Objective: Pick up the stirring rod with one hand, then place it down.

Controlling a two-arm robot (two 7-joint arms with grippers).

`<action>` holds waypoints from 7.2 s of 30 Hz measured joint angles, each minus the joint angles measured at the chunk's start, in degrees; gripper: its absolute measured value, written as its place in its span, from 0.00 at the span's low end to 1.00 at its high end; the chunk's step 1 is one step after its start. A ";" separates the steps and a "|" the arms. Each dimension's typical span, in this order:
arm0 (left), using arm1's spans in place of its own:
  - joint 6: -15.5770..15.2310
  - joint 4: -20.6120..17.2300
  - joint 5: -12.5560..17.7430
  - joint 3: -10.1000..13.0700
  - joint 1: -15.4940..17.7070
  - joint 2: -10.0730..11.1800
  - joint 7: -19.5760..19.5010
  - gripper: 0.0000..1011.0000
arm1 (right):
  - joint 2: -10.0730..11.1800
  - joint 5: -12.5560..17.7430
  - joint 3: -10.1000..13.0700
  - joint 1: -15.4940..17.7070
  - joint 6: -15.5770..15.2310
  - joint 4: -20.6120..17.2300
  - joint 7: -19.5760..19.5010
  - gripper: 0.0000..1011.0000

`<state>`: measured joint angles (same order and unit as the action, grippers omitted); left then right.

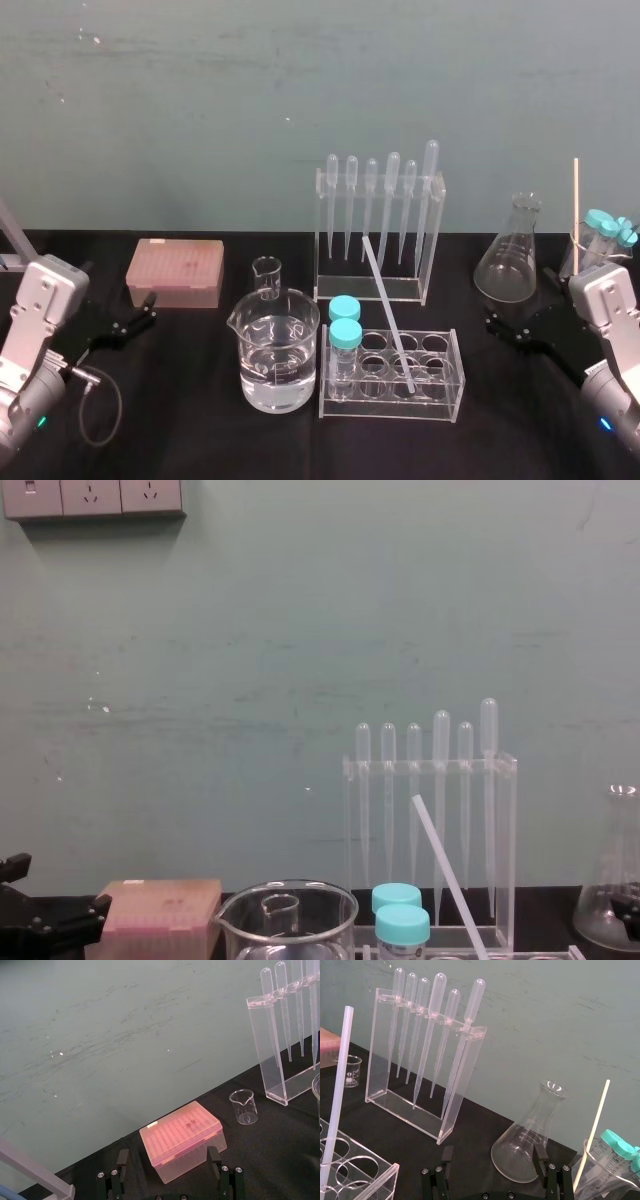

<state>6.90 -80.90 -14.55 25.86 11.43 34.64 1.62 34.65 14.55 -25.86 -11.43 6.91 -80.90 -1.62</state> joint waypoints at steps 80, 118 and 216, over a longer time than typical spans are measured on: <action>0.00 0.00 0.00 0.00 0.00 0.00 0.00 0.99 | -5.49 19.62 1.10 -8.82 -13.72 0.88 30.02 0.99; 0.00 0.00 0.00 0.00 0.00 0.00 0.00 0.99 | -11.13 15.57 -3.46 -17.04 -11.40 11.75 34.54 0.84; 0.00 0.00 0.00 0.00 0.00 0.00 0.00 0.99 | -11.61 17.91 9.52 -7.19 10.05 -3.49 36.52 0.07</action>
<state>6.90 -80.90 -14.55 25.86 11.43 34.65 1.62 23.03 32.46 -16.34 -18.62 16.95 -84.39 34.89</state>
